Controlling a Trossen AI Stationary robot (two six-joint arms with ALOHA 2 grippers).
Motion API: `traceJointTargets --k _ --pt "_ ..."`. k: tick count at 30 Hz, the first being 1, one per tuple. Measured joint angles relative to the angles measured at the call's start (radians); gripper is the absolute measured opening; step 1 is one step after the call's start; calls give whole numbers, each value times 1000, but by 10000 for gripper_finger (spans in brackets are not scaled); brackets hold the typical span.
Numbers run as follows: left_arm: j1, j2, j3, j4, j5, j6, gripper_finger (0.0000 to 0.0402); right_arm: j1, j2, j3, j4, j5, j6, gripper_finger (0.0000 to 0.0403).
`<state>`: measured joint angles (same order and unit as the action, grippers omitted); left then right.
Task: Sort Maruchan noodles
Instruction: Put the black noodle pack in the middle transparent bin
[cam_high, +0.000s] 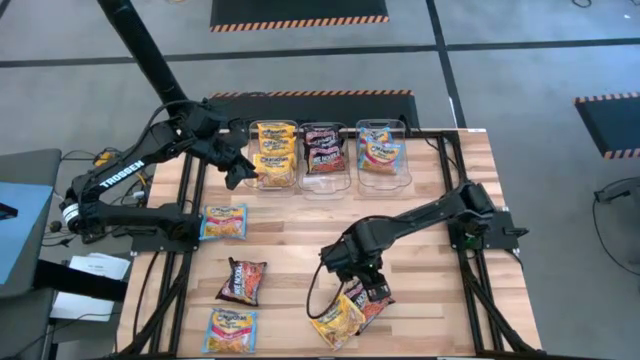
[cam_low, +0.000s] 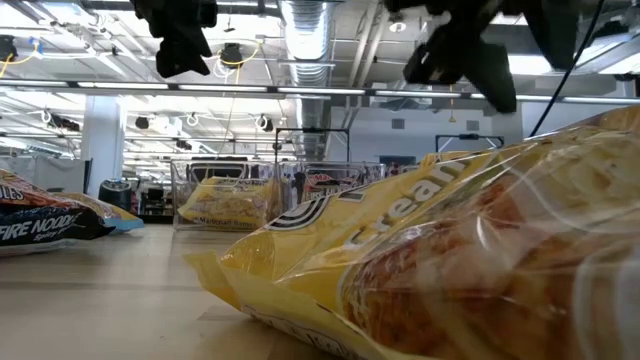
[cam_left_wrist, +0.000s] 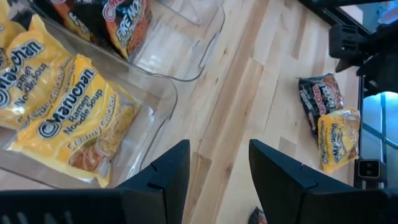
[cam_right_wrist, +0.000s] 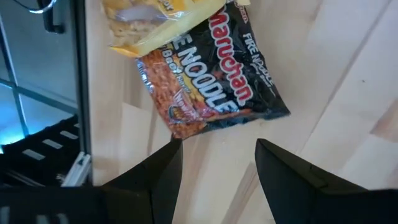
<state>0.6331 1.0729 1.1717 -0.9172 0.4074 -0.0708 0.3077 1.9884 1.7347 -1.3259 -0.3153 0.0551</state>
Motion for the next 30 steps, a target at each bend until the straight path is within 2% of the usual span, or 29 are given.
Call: traceJointTargets --k 7,15,21,25,30 --pt "0 0 0 -14 -2 -28 151 12 0 -90 114 1 -5 227" --pt "0 0 0 -13 -4 -71 151 76 0 -171 246 2 -6 227" --pt "0 0 0 -12 -4 -98 151 110 13 -221 310 84 -9 227" --pt "0 0 0 -12 -4 -98 151 114 13 -267 393 93 30 227" --pt "0 0 0 -12 -4 -106 151 114 6 -306 428 154 82 225"
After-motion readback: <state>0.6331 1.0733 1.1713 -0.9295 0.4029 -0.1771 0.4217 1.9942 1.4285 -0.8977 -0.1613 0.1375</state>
